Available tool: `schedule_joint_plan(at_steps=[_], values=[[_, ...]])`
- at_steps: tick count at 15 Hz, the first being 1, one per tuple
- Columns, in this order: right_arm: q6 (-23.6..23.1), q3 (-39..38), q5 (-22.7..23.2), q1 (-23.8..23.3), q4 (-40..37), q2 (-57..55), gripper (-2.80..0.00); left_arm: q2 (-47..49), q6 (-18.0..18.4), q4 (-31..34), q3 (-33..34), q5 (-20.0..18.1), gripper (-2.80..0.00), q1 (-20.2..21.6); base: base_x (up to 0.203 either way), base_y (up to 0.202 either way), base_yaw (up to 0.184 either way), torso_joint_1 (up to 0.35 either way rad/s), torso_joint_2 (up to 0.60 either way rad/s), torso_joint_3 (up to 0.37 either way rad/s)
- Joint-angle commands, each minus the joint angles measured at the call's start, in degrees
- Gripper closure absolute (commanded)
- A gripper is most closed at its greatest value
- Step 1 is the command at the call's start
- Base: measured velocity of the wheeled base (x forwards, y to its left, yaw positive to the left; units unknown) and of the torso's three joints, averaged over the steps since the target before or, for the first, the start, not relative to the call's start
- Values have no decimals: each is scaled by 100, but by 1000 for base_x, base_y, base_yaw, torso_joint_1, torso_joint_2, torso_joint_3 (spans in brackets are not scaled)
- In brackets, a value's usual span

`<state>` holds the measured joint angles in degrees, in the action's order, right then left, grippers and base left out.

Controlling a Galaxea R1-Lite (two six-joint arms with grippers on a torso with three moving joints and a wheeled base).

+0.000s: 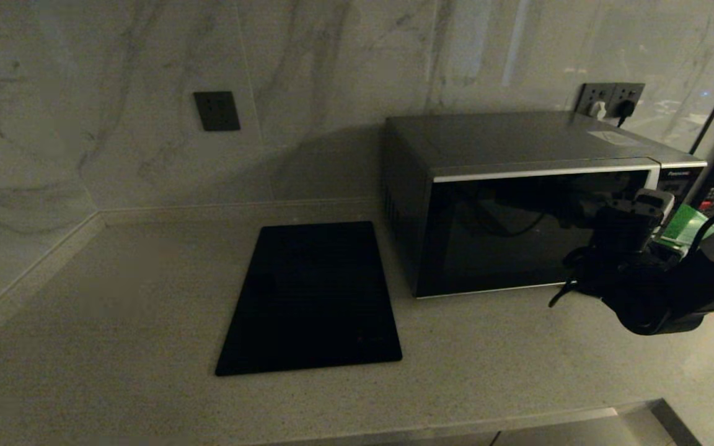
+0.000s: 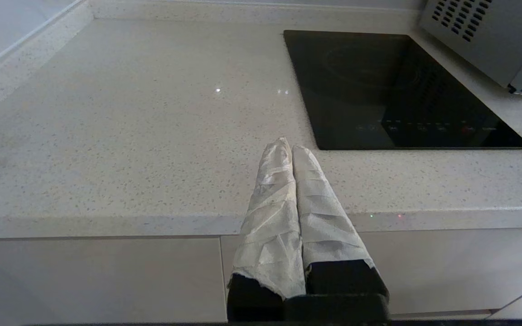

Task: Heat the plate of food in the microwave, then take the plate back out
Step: Open the microwave oven

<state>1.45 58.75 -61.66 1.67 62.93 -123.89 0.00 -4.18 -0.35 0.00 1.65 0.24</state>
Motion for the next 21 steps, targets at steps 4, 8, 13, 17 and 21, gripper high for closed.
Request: schedule_joint_plan(at_steps=[4,8,13,17,21], values=[[4,90,-65,-62,-115,23,0,9,-4,0,0,2,0,2,0,0,0,0,0,0],[13,40,-76,-87,-107,58,0,9,-4,0,0,2,0,2,0,0,0,0,0,0],[22,-212,-118,-88,-95,222,0,9,-4,0,0,2,0,2,0,0,0,0,0,0],[39,-466,-127,-88,-80,407,0,9,-4,0,0,2,0,2,0,0,0,0,0,0],[28,-630,-125,-74,-88,627,0,9,-4,0,0,2,0,2,0,0,0,0,0,0]])
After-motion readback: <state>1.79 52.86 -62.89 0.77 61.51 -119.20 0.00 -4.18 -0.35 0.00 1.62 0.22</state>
